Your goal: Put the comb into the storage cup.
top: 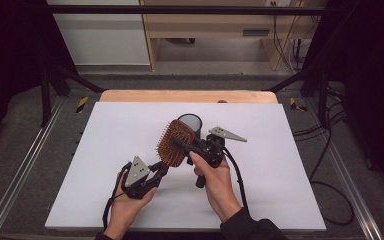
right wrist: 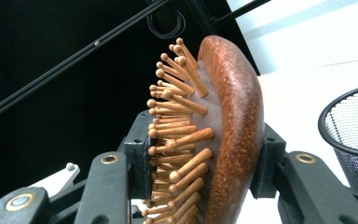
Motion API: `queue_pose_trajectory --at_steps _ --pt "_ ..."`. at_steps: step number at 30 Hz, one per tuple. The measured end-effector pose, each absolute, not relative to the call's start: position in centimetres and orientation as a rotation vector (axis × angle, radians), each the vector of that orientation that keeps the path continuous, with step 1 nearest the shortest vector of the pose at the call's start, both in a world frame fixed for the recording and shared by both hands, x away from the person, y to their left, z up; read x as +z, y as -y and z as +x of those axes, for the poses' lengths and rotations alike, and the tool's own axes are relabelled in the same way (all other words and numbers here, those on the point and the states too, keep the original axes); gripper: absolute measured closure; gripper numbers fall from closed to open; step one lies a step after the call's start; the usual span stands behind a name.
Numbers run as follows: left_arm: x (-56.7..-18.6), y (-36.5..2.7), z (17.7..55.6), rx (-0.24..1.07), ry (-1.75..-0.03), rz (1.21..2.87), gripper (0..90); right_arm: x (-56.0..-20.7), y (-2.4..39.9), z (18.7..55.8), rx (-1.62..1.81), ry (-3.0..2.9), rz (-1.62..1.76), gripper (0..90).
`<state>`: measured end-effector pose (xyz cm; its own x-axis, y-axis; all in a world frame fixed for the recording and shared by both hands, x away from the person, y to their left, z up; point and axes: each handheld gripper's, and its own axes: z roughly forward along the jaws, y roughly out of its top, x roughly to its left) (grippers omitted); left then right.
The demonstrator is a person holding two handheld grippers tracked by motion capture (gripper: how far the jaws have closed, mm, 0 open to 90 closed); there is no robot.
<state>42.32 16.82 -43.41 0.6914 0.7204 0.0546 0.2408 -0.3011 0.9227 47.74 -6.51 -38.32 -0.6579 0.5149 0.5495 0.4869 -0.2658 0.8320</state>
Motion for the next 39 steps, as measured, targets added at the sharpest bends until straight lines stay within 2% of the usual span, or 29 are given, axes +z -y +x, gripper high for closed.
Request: queue_pose_trajectory --at_steps 8,17,27,32,39 --pt "-43.3 -18.1 42.5 0.544 -0.814 1.770 66.1 -36.9 6.4 48.5 2.104 -1.890 1.275 52.9" --pt "-42.6 -20.9 42.3 0.625 -0.867 1.667 36.8 -34.8 7.7 50.4 2.076 -1.850 1.285 52.5" --pt "-43.1 -22.7 43.2 0.664 -0.947 1.626 12.5 -32.8 8.5 53.0 2.037 -1.830 1.311 52.4" --pt "-43.2 -22.8 43.3 0.678 -0.962 1.617 6.8 -31.9 8.7 54.1 2.036 -1.809 1.322 52.3" --pt "-43.3 -23.2 43.5 0.686 -0.968 1.605 6.0 -30.7 9.2 55.2 2.041 -1.776 1.338 52.3"
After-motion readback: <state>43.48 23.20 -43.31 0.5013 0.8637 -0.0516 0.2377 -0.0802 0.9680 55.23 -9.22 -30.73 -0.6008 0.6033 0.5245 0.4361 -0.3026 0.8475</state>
